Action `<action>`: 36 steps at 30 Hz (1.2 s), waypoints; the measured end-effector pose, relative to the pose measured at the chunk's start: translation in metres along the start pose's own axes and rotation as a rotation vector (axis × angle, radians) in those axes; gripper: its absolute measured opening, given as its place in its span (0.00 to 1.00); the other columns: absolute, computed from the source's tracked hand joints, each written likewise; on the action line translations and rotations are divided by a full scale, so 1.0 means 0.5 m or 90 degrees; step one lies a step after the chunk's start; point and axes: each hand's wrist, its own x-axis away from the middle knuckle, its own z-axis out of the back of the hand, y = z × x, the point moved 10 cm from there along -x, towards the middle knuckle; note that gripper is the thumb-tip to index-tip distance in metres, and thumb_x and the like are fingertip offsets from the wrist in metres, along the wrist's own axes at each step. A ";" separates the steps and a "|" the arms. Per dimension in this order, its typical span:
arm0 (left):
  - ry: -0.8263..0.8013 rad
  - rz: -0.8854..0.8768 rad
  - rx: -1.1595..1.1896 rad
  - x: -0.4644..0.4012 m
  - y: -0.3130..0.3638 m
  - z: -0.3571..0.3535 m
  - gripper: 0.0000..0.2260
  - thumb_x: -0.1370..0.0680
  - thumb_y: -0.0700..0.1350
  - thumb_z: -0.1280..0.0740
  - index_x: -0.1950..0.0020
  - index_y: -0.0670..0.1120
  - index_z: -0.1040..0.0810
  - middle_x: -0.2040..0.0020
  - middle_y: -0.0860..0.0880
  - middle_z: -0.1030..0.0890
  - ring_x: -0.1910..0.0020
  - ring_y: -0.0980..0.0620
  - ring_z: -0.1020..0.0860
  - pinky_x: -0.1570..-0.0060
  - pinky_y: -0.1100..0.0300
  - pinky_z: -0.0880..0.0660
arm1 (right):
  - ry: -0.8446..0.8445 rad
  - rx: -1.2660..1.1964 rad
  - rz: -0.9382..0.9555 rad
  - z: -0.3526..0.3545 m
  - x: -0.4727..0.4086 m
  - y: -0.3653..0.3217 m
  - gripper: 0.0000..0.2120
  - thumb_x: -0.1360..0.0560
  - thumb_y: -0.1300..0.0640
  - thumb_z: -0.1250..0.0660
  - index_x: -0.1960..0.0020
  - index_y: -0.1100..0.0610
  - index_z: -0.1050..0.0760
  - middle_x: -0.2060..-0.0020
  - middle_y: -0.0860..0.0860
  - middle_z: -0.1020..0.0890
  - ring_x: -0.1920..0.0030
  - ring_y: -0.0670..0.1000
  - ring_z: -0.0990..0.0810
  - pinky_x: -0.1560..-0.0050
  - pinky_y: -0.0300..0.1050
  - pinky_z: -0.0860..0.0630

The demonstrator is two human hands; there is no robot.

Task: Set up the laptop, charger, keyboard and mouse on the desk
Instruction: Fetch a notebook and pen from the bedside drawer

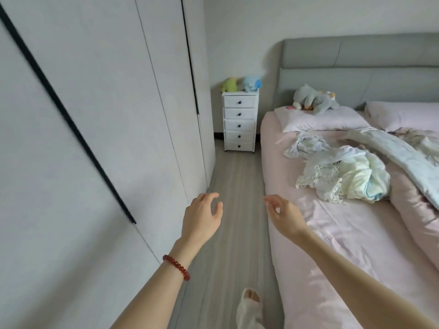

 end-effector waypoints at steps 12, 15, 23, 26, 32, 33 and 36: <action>0.006 0.036 0.031 -0.788 -0.023 -0.161 0.13 0.22 0.48 0.40 0.39 0.47 0.26 0.40 0.50 0.23 0.41 0.51 0.25 0.43 0.52 0.27 | -0.037 -0.006 -0.022 0.032 -0.804 0.049 0.13 0.22 0.56 0.43 0.42 0.56 0.24 0.45 0.54 0.19 0.45 0.56 0.21 0.44 0.50 0.25; 0.012 0.054 0.029 -0.947 -0.068 -0.194 0.13 0.22 0.48 0.40 0.40 0.48 0.26 0.40 0.50 0.23 0.41 0.51 0.26 0.44 0.54 0.28 | -0.048 -0.007 -0.019 0.017 -0.975 0.060 0.13 0.22 0.56 0.43 0.40 0.57 0.25 0.44 0.53 0.19 0.44 0.55 0.22 0.43 0.49 0.26; -0.016 0.035 0.062 -1.457 -0.142 -0.339 0.13 0.22 0.48 0.40 0.39 0.47 0.26 0.40 0.49 0.23 0.42 0.51 0.25 0.44 0.57 0.28 | -0.028 -0.019 -0.072 -0.039 -1.476 0.120 0.12 0.23 0.58 0.41 0.42 0.56 0.24 0.48 0.53 0.18 0.48 0.55 0.21 0.45 0.48 0.25; -0.039 0.036 0.077 -1.655 -0.137 -0.384 0.12 0.22 0.48 0.40 0.40 0.48 0.26 0.40 0.50 0.23 0.43 0.52 0.25 0.45 0.58 0.28 | -0.008 -0.026 -0.114 -0.019 -1.652 0.136 0.12 0.23 0.57 0.42 0.42 0.54 0.24 0.54 0.52 0.17 0.54 0.53 0.20 0.50 0.47 0.24; -0.094 0.037 0.104 -1.966 -0.107 -0.498 0.11 0.23 0.47 0.39 0.42 0.47 0.25 0.43 0.50 0.22 0.44 0.53 0.24 0.48 0.60 0.28 | 0.047 -0.003 -0.136 0.033 -1.922 0.184 0.12 0.22 0.56 0.42 0.41 0.53 0.25 0.53 0.46 0.19 0.53 0.48 0.21 0.51 0.41 0.26; -0.104 0.033 0.102 -2.034 -0.112 -0.533 0.12 0.23 0.47 0.39 0.41 0.47 0.25 0.43 0.49 0.22 0.44 0.53 0.24 0.47 0.59 0.28 | 0.050 -0.001 -0.137 0.030 -1.990 0.206 0.12 0.22 0.56 0.42 0.41 0.52 0.26 0.53 0.46 0.19 0.54 0.48 0.21 0.52 0.41 0.26; -0.106 0.018 0.071 -2.163 -0.127 -0.591 0.13 0.23 0.45 0.38 0.40 0.45 0.25 0.42 0.47 0.22 0.44 0.51 0.25 0.46 0.61 0.29 | 0.053 0.030 -0.118 0.012 -2.135 0.240 0.13 0.22 0.56 0.42 0.39 0.53 0.27 0.47 0.49 0.20 0.49 0.51 0.21 0.51 0.42 0.27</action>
